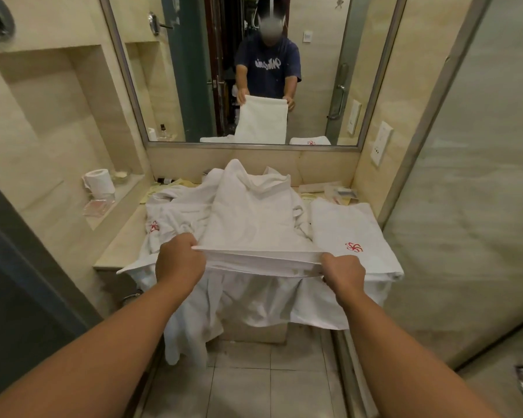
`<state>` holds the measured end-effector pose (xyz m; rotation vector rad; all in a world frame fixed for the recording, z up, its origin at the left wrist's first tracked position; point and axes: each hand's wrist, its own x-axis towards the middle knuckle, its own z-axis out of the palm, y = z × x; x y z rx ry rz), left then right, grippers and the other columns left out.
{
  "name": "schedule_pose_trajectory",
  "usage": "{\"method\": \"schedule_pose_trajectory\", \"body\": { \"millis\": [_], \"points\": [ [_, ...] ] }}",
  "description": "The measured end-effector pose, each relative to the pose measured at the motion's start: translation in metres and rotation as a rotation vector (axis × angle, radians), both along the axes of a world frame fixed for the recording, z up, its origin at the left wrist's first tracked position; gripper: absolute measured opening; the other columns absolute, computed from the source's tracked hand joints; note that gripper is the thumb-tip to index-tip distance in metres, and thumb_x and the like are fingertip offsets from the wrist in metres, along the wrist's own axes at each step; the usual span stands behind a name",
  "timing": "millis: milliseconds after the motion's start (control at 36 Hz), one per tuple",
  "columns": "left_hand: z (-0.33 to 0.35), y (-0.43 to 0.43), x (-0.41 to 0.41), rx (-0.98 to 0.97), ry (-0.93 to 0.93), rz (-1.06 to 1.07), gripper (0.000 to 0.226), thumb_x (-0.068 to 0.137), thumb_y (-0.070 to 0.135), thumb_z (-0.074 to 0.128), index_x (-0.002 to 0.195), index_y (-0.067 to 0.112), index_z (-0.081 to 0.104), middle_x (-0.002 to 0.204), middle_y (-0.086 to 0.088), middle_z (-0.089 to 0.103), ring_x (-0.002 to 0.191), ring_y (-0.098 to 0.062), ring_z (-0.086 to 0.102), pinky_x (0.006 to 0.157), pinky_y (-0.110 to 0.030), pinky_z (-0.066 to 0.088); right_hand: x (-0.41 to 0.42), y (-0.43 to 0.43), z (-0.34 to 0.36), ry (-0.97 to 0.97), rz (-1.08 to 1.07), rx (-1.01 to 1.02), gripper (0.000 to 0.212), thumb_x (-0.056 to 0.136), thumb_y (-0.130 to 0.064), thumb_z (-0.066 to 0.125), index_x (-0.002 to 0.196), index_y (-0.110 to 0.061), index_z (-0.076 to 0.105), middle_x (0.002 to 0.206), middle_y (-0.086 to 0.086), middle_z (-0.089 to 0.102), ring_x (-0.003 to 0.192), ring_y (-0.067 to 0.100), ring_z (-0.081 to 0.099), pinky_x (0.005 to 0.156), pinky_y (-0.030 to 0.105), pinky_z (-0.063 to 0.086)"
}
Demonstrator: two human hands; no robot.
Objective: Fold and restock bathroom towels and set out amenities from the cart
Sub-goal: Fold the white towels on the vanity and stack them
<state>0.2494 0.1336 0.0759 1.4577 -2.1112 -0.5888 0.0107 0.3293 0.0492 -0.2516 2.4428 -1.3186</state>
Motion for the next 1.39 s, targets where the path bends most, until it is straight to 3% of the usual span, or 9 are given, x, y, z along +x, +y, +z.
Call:
{"method": "schedule_pose_trajectory", "body": {
  "millis": [222, 361, 444, 556, 667, 833, 1000, 1250, 1389],
  "points": [
    [-0.006, 0.005, 0.009, 0.092, -0.328, -0.133, 0.016, 0.092, 0.011, 0.048, 0.097, 0.020, 0.059, 0.099, -0.006, 0.063, 0.086, -0.027, 0.058, 0.072, -0.036, 0.054, 0.008, 0.008, -0.008, -0.261, -0.101, -0.163, 0.005, 0.088, -0.007, 0.055, 0.083, -0.006, 0.056, 0.081, 0.013, 0.060, 0.069, 0.028, 0.060, 0.070, 0.040, 0.057],
    [-0.004, 0.001, 0.011, 0.403, -0.445, -0.262, 0.051, 0.087, 0.011, 0.073, 0.135, 0.015, 0.056, 0.130, -0.006, 0.056, 0.084, -0.018, 0.057, 0.072, -0.024, 0.053, 0.008, 0.008, -0.022, -0.494, -0.110, -0.166, 0.019, 0.092, -0.002, 0.044, 0.105, -0.002, 0.057, 0.093, 0.018, 0.056, 0.065, 0.028, 0.054, 0.053, 0.030, 0.048],
    [0.001, -0.004, 0.012, 0.473, -0.468, -0.289, 0.036, 0.099, -0.002, 0.048, 0.131, 0.005, 0.062, 0.107, -0.010, 0.064, 0.062, -0.018, 0.066, 0.052, -0.027, 0.056, 0.011, 0.016, -0.023, -0.482, 0.115, -0.035, 0.047, 0.093, -0.002, 0.028, 0.131, -0.026, 0.044, 0.107, 0.016, 0.051, 0.058, 0.024, 0.048, 0.046, 0.026, 0.042],
    [-0.001, -0.018, 0.015, 0.580, -0.444, -0.220, 0.018, 0.100, 0.001, 0.050, 0.107, -0.007, 0.064, 0.085, -0.019, 0.076, 0.070, -0.030, 0.076, 0.064, -0.034, 0.061, 0.008, 0.020, -0.019, -0.565, 0.414, 0.073, 0.064, 0.095, -0.001, 0.021, 0.131, -0.044, 0.051, 0.106, 0.014, 0.052, 0.051, 0.019, 0.047, 0.046, 0.026, 0.040],
    [0.003, -0.033, 0.007, 0.805, -0.192, -0.104, 0.020, 0.086, 0.000, 0.057, 0.106, -0.003, 0.055, 0.089, -0.026, 0.069, 0.060, -0.030, 0.070, 0.056, -0.031, 0.054, -0.013, 0.011, -0.031, -0.736, 0.401, 0.082, 0.036, 0.096, -0.008, 0.036, 0.110, -0.011, 0.069, 0.073, 0.011, 0.053, 0.048, 0.016, 0.048, 0.044, 0.022, 0.039],
    [0.005, -0.081, -0.015, 1.051, 0.237, -0.134, 0.042, 0.082, -0.002, 0.074, 0.119, 0.005, 0.056, 0.130, -0.014, 0.049, 0.090, -0.042, 0.076, 0.087, -0.050, 0.062, -0.050, -0.025, -0.028, -1.147, 0.131, -0.180, 0.023, 0.073, -0.013, 0.070, 0.089, 0.003, 0.067, 0.075, 0.013, 0.058, 0.065, 0.021, 0.060, 0.066, 0.036, 0.062],
    [0.003, -0.123, -0.054, 0.890, 0.318, -0.106, 0.056, 0.073, -0.023, 0.068, 0.122, 0.000, 0.057, 0.120, -0.022, 0.060, 0.091, -0.034, 0.076, 0.091, -0.049, 0.061, -0.092, -0.069, -0.026, -1.227, -0.030, -0.310, 0.030, 0.080, -0.021, 0.080, 0.092, 0.002, 0.064, 0.068, 0.010, 0.060, 0.054, 0.017, 0.058, 0.056, 0.041, 0.064],
    [-0.021, -0.177, -0.133, 0.632, 0.329, 0.024, 0.046, 0.071, 0.005, 0.085, 0.104, 0.021, 0.059, 0.094, -0.010, 0.073, 0.086, -0.026, 0.074, 0.090, -0.047, 0.061, -0.149, -0.158, -0.042, -1.092, -0.267, -0.520, 0.041, 0.100, -0.037, 0.061, 0.104, 0.003, 0.055, 0.075, 0.008, 0.040, 0.063, 0.017, 0.038, 0.057, 0.054, 0.061],
    [-0.055, -0.216, -0.166, 0.580, 0.296, -0.021, 0.047, 0.080, 0.013, 0.078, 0.117, 0.027, 0.054, 0.111, -0.004, 0.069, 0.094, -0.027, 0.069, 0.079, -0.039, 0.059, -0.170, -0.205, -0.082, -1.017, -0.299, -0.537, 0.040, 0.103, -0.035, 0.056, 0.123, 0.000, 0.055, 0.086, 0.013, 0.051, 0.068, 0.022, 0.049, 0.062, 0.049, 0.064]
  ]
}}
